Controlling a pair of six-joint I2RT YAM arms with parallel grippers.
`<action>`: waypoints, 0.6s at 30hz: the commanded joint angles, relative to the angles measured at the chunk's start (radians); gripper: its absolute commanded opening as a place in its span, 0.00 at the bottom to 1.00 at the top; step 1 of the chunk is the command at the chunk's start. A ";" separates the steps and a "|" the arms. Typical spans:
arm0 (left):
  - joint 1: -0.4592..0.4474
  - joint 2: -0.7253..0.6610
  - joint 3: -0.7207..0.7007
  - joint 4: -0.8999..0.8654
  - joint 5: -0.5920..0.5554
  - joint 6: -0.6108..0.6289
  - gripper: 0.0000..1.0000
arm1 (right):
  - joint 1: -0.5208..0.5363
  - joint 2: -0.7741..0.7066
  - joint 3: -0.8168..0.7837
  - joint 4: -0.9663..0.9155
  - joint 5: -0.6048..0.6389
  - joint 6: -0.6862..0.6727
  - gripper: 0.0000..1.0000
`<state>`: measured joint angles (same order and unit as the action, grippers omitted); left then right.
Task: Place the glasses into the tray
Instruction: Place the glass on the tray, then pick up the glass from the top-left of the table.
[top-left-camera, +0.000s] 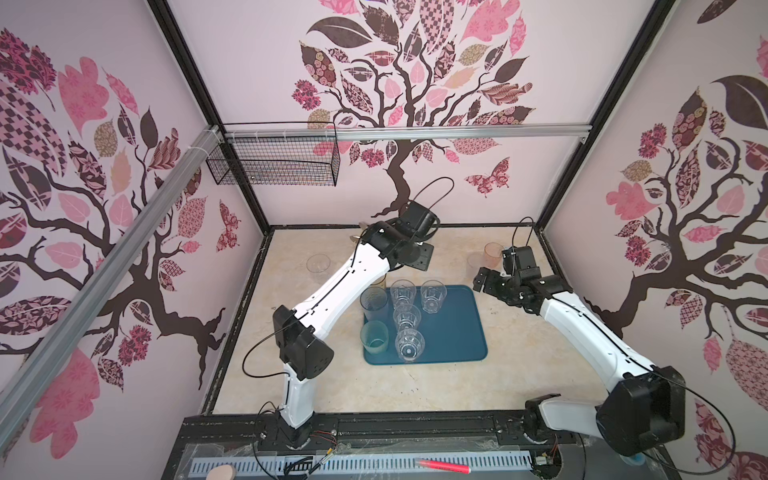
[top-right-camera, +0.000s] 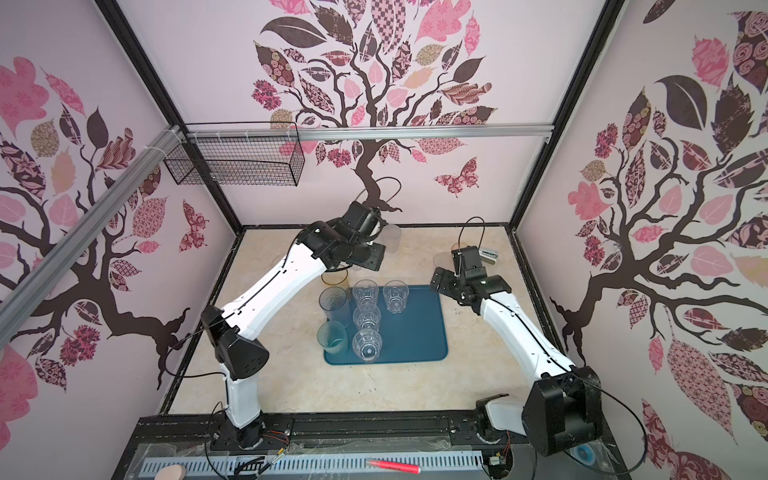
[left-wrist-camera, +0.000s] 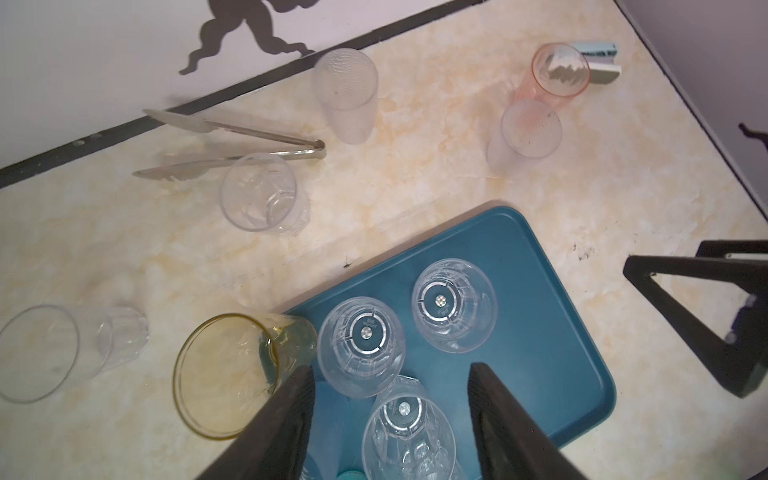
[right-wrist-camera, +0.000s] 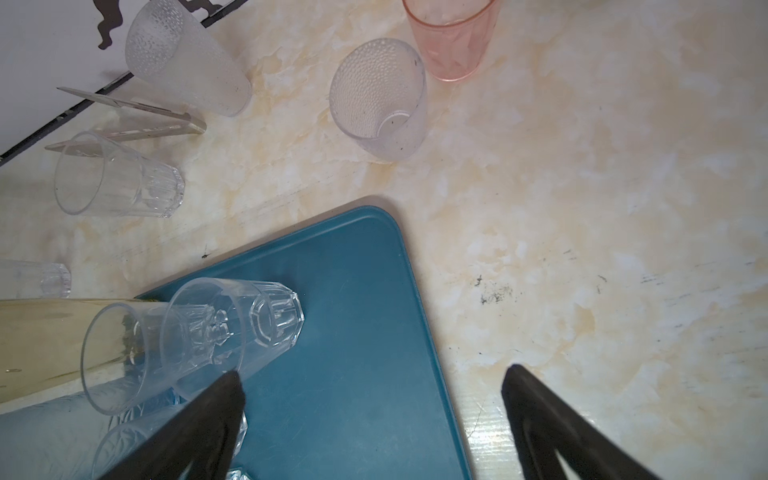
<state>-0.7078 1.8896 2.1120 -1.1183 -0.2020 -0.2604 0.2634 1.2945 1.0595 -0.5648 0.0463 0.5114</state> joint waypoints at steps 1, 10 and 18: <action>0.098 -0.104 -0.130 0.035 -0.024 0.001 0.69 | 0.078 0.051 0.061 -0.052 0.067 -0.025 0.99; 0.505 -0.344 -0.517 0.160 0.081 -0.035 0.70 | 0.170 0.151 0.115 -0.050 0.015 -0.035 1.00; 0.770 -0.255 -0.591 0.231 0.143 -0.100 0.66 | 0.175 0.165 0.140 -0.062 0.015 -0.071 1.00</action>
<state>0.0437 1.5959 1.5410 -0.9398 -0.0959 -0.3298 0.4320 1.4456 1.1706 -0.6022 0.0624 0.4656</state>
